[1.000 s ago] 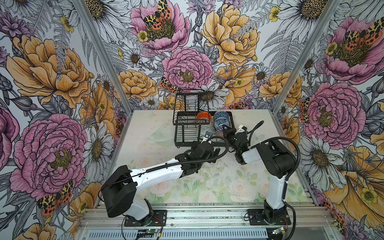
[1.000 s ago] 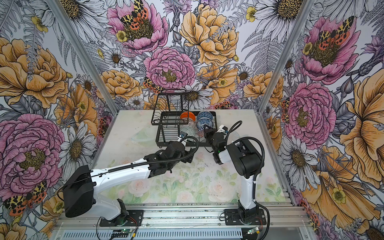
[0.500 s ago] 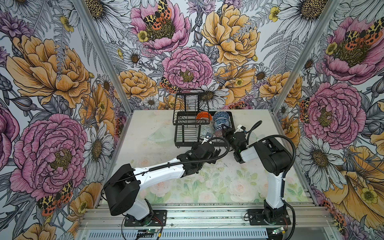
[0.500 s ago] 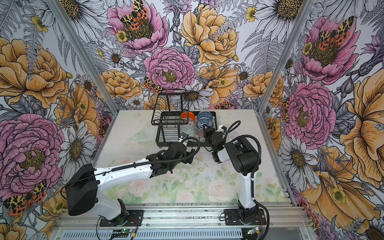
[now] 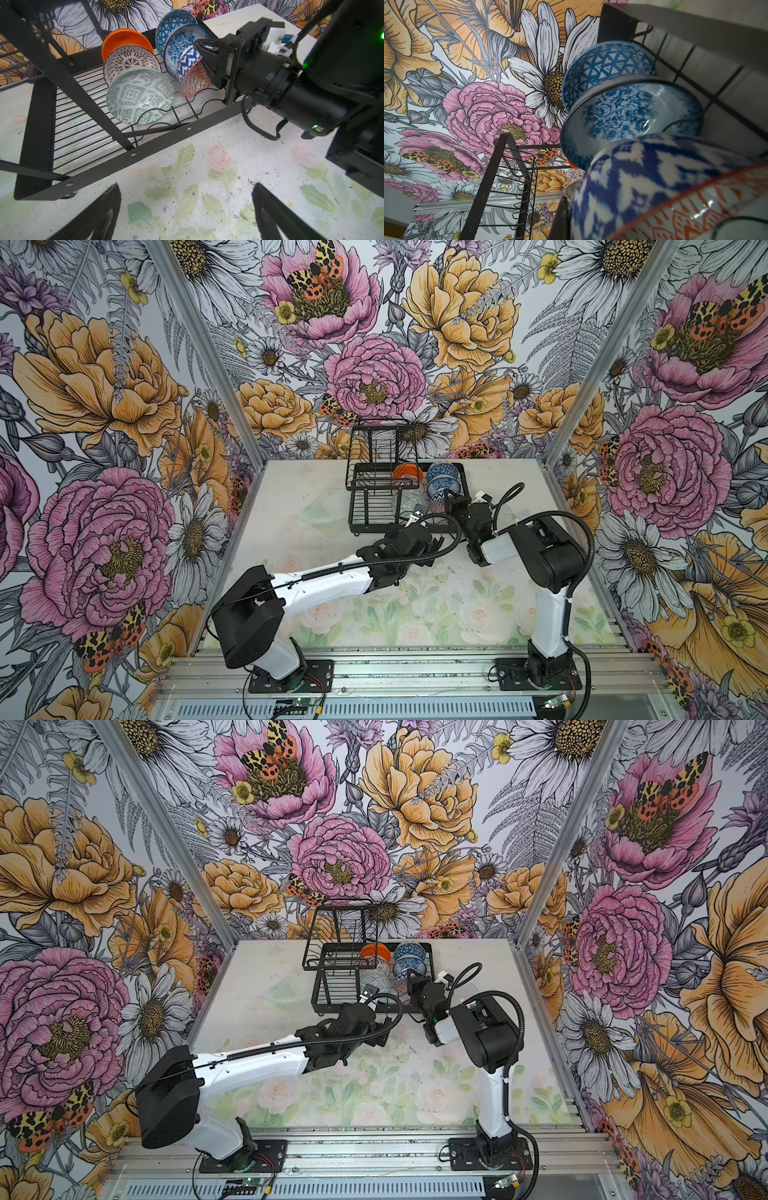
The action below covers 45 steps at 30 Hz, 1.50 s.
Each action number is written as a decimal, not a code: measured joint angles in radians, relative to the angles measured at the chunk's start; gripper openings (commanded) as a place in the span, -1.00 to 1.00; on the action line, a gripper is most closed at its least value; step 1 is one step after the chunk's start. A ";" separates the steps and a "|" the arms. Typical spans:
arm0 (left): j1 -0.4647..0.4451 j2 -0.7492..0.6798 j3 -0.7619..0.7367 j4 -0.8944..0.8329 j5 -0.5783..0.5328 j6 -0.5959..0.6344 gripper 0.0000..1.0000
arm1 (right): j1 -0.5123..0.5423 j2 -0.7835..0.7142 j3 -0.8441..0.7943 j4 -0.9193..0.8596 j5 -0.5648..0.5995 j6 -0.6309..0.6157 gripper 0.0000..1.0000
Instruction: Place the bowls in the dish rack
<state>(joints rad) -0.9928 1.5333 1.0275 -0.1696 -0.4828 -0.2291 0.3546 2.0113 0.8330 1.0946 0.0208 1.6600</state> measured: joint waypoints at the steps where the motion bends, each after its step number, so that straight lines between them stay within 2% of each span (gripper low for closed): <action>1: 0.000 0.000 0.000 0.000 0.000 0.000 0.97 | 0.002 -0.008 -0.003 -0.018 0.003 0.000 -1.00; 18: -0.001 0.000 0.000 -0.010 -0.013 0.000 0.97 | 0.005 -0.112 0.002 -0.256 0.013 0.000 -1.00; 32: -0.006 -0.014 -0.012 -0.014 -0.030 -0.012 0.97 | -0.002 -0.158 0.120 -0.572 -0.016 -0.022 -1.00; 45: -0.006 -0.015 -0.018 -0.014 -0.034 -0.013 0.97 | -0.009 -0.170 0.145 -0.648 -0.036 -0.023 -1.00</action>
<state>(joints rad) -0.9993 1.5181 1.0100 -0.1837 -0.5171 -0.2417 0.3454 1.8416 0.9775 0.4469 -0.0151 1.6371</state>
